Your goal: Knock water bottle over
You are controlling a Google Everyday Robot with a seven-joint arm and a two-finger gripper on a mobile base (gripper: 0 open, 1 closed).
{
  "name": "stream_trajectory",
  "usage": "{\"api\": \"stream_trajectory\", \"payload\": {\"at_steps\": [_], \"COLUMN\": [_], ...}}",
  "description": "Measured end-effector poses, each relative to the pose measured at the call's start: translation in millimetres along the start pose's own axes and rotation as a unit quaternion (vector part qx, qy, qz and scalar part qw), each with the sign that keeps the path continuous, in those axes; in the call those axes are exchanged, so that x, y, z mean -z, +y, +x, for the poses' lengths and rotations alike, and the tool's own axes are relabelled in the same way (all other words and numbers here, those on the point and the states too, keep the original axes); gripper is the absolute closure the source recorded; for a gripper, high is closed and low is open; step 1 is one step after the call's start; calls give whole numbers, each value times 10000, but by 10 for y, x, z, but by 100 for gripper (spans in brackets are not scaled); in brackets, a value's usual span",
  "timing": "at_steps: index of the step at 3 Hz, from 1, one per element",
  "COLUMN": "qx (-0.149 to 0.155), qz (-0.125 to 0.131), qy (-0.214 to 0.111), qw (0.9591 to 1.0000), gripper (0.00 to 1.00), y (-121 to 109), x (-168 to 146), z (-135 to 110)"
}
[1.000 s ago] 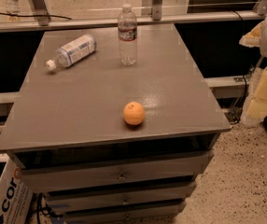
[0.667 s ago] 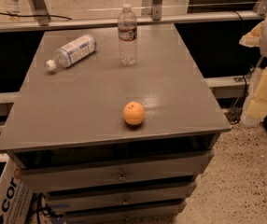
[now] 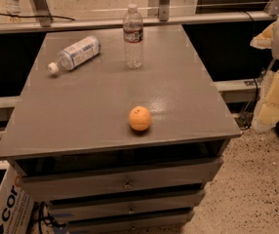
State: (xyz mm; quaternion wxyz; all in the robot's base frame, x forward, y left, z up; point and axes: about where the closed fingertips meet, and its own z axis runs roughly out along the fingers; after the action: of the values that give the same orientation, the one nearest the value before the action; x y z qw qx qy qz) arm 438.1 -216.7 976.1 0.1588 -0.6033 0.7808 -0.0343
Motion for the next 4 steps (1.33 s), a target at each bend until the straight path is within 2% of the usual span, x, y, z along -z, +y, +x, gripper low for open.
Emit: {"api": "stream_trajectory", "payload": {"at_steps": [2,3,4], "qx": [0,3,15], "qz": [0,-71,-348], "qy": [0,-418,-1393], "qw": [10000,9991,9896], "gripper": [0,0,0], "y": [0,-112,-357], "x": [0,-159,-525], "z": [0,-97,-309]}}
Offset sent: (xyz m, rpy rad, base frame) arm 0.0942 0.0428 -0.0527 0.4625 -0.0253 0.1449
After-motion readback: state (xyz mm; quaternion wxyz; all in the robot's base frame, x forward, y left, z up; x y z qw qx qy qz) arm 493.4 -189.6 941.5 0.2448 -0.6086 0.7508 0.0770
